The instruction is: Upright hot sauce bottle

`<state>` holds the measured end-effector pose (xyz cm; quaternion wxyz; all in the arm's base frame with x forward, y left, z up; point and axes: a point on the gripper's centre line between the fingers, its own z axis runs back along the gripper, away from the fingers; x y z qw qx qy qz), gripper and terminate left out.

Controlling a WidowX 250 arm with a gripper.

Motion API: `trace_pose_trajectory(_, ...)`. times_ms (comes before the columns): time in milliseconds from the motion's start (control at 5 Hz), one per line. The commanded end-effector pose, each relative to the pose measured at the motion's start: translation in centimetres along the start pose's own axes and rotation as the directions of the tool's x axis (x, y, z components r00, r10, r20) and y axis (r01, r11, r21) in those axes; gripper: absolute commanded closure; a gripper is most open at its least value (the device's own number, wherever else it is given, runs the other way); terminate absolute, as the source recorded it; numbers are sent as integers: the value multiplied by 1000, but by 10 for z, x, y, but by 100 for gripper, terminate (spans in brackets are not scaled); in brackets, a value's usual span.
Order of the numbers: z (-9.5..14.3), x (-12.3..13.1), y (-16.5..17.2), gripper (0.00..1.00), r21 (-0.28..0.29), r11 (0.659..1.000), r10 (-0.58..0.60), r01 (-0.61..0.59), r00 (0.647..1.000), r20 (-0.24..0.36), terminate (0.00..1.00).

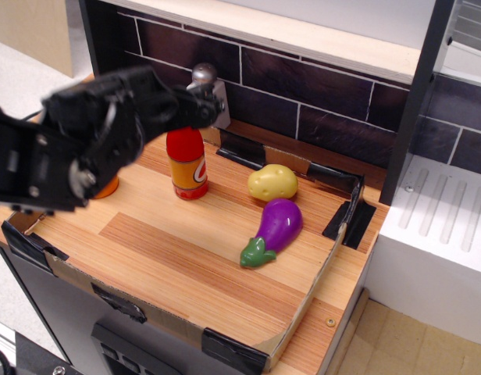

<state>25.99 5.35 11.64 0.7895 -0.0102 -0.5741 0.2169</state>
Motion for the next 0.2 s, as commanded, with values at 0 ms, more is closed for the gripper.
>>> trace_pose_trajectory(0, 2, 9, -2, 0, -3, 1000, 5, -4, 1000, 27, 100)
